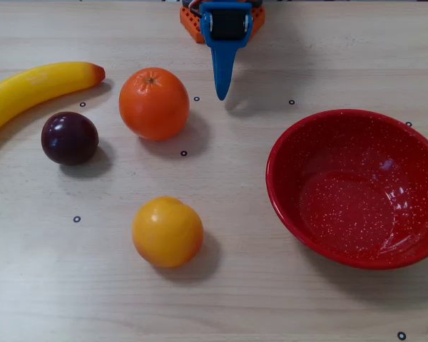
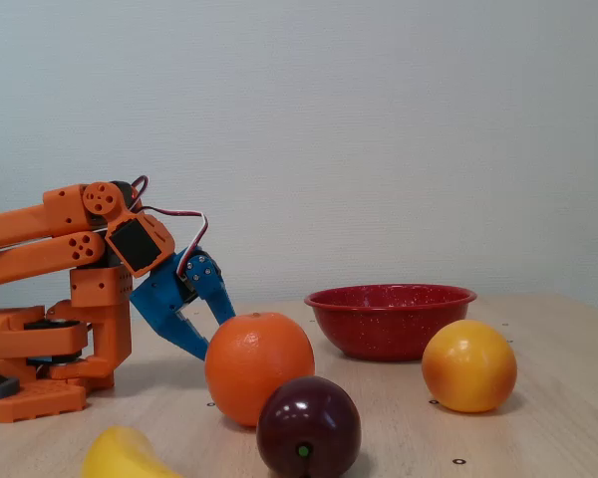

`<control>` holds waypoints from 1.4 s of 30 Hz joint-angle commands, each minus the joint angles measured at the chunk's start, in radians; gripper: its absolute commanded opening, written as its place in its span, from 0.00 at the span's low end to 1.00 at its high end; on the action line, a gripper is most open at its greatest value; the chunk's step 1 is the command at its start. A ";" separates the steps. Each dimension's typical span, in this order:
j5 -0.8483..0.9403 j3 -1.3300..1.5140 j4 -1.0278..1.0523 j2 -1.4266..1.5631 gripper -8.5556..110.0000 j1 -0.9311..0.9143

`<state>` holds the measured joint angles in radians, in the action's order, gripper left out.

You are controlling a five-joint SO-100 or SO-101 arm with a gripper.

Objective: Put banana in the red bowl.

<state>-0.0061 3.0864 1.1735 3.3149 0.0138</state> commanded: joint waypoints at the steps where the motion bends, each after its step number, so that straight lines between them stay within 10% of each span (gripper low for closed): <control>1: 0.026 0.002 0.014 0.017 0.07 0.018; 42: 0.296 -0.841 0.218 -0.703 0.07 -0.040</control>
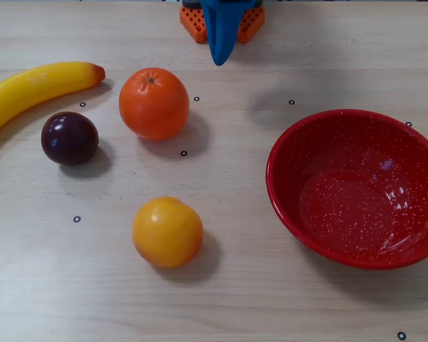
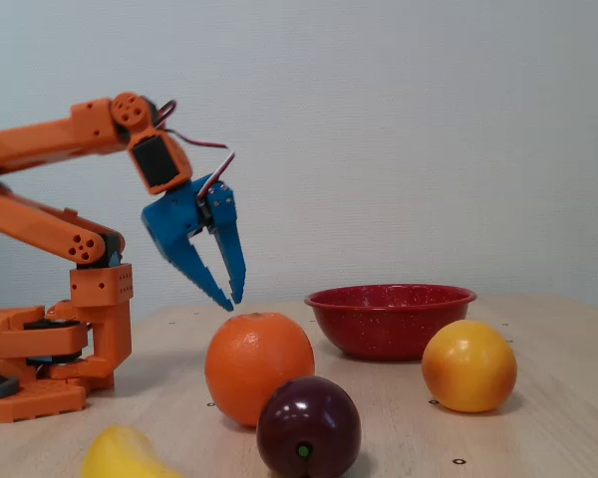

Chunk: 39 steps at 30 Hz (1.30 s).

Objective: Put banana in the red bowl.

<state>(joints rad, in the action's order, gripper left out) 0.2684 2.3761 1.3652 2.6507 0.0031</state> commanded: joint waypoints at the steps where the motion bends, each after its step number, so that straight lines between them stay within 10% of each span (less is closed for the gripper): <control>1: 0.021 -0.169 0.044 -0.074 0.07 -0.037; 39: 0.764 -1.164 0.272 -0.963 0.07 -0.759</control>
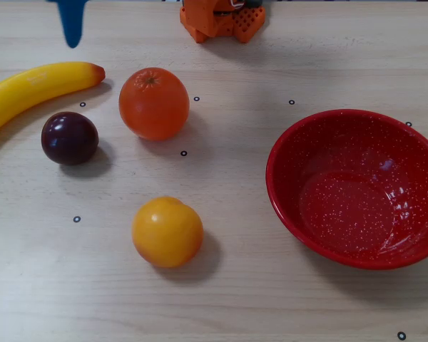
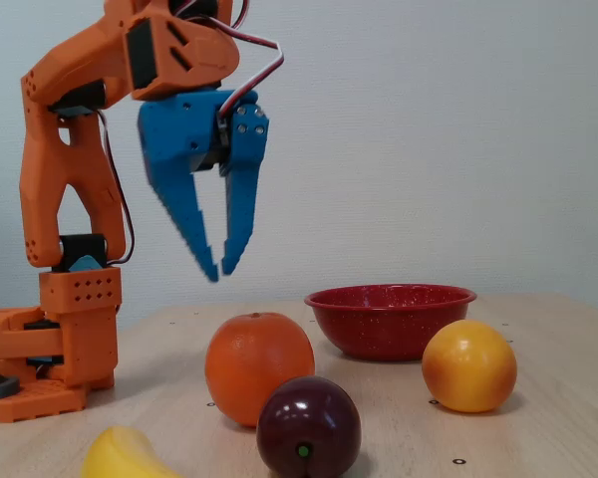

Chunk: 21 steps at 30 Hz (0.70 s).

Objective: Put banana in the red bowl.

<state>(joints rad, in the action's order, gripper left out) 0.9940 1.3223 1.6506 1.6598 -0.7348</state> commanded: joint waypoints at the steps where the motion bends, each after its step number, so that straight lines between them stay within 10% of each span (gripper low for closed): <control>1: 0.064 -0.141 0.005 0.002 0.07 -0.038; 21: 0.517 -0.459 -0.025 -0.434 0.19 -0.365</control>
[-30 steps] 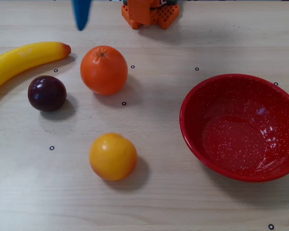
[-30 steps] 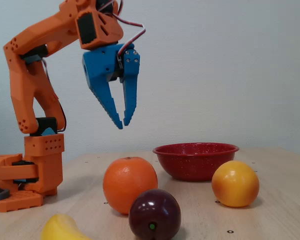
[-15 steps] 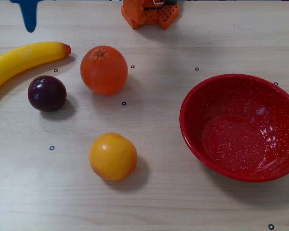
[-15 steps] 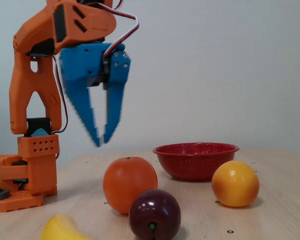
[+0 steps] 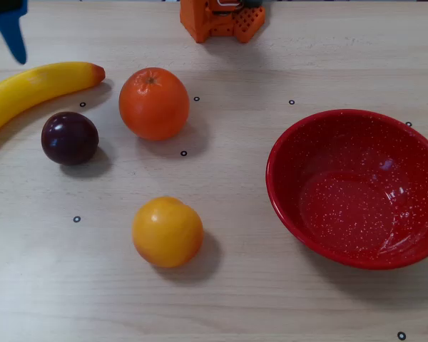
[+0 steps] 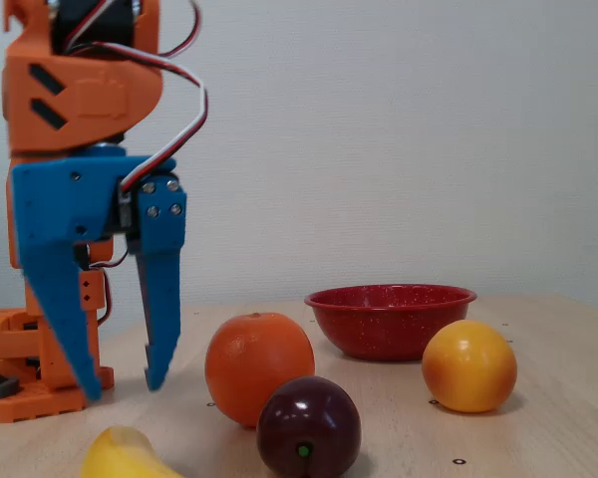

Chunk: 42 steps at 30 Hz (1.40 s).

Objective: Put banana in the red bowl.

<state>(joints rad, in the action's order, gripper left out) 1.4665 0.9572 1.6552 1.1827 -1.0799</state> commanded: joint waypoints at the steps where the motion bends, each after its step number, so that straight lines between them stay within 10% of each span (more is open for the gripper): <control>1: 0.067 -0.101 -0.041 0.028 0.20 -0.029; 23: 0.376 -0.278 -0.061 -0.166 0.39 -0.097; 42: 0.430 -0.322 -0.114 -0.314 0.35 -0.101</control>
<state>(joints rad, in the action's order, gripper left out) 1.8745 0.7394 1.5631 0.8161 -1.1720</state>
